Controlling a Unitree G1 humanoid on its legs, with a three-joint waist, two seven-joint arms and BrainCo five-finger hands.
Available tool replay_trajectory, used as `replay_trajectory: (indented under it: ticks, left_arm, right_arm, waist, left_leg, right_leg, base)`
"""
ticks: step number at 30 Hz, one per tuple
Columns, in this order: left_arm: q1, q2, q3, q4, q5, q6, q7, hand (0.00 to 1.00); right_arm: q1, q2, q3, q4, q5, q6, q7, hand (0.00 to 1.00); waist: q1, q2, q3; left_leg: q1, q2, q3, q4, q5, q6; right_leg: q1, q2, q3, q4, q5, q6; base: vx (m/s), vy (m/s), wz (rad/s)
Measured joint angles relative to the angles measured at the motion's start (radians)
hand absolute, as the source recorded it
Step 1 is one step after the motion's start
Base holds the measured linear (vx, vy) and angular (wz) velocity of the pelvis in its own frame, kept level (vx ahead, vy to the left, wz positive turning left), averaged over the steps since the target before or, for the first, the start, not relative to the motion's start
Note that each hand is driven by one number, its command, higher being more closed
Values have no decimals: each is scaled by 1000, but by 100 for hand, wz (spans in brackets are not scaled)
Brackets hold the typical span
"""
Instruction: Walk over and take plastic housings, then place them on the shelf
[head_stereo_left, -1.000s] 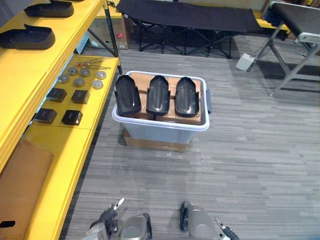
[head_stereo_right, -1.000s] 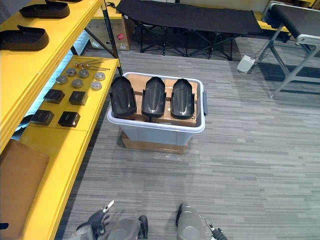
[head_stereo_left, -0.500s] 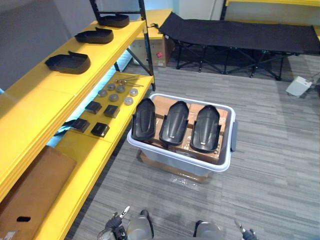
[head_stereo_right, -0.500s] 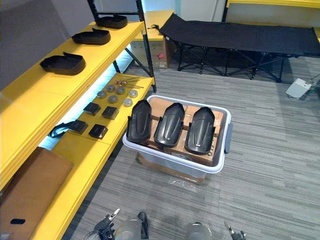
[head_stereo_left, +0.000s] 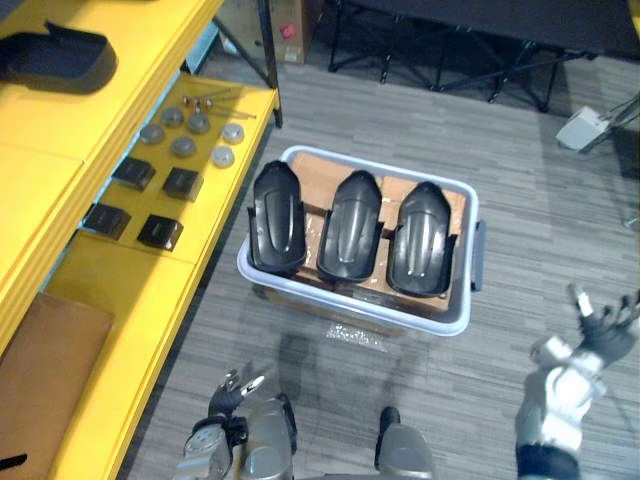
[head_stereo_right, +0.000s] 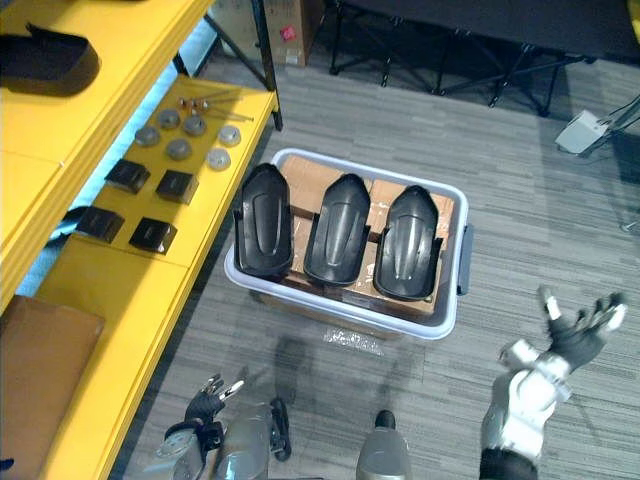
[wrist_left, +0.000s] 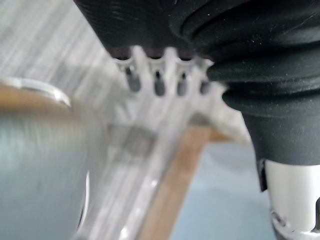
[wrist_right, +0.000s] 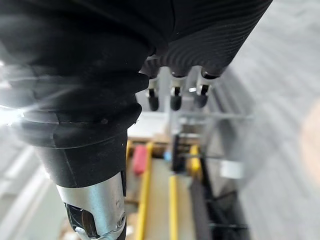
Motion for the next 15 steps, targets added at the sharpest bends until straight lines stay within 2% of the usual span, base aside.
replay_trajectory:
  ticks: [1,4,5,6,7,9,10,14,15]
  left_arm:
    - [-11,0,-13,1,4,-1,-2,0]
    - [-22,1,-14,14,21,-3,4,0]
    - [-26,2,-13,16,20,-10,10,0]
    - [-34,4,-13,23,20,-27,18,0]
    - [-37,4,-12,29,20,-31,22,0]
    - [-61,12,-13,63,17,-40,29,0]
    - [-63,14,-13,74,13,-40,29,0]
    - [-62,16,-14,147,-21,-38,34,0]
    - [-65,13,-13,147,-32,-40,35,0]
  right_arm:
    - [-70,-56,16,81,9,30,-9,0]
    - [-183,-146,75,246,34,92,-1,0]
    - [-226,-180,111,319,35,123,14,0]
    - [-270,-208,147,376,37,156,38,0]
    - [-292,-223,169,405,38,171,47,0]
    - [-381,-289,245,509,49,220,68,0]
    - [-401,-302,257,529,55,229,72,0]
    - [-476,-339,305,606,76,266,85,0]
    - [-482,-340,325,606,75,277,93,0]
  waist:
    - [5,8,12]
    - [27,22,23]
    - [45,26,24]
    - [61,36,30]
    - [64,41,30]
    - [87,72,46]
    - [93,77,49]
    - [112,94,64]
    - [115,99,67]
  left_leg:
    - [-27,3,-21,-2,0,0]
    - [-70,-3,-48,0,0,0]
    - [-86,-8,-53,2,0,0]
    - [-98,-13,-62,8,0,0]
    - [-111,-16,-74,19,0,0]
    - [-165,-19,-108,59,0,0]
    - [-181,-19,-111,69,0,0]
    - [-271,-35,-130,177,-17,24]
    - [-301,-32,-135,216,-31,20]
  right_leg:
    - [-18,8,-9,-3,16,-3]
    - [-43,9,-31,-5,25,0]
    - [-56,7,-33,-4,27,3]
    - [-60,6,-37,-3,30,5]
    - [-64,5,-43,1,30,5]
    - [-108,6,-66,55,28,4]
    - [-126,5,-68,74,25,-1]
    - [-227,-32,-82,254,-69,-7]
    - [-265,-39,-81,322,-97,-8]
  base:
    - [-44,27,25]
    - [-40,59,25]
    - [-29,19,19]
    - [-35,29,20]
    - [-46,44,30]
    - [-58,58,29]
    - [-77,64,16]
    - [-104,48,19]
    - [-147,36,16]
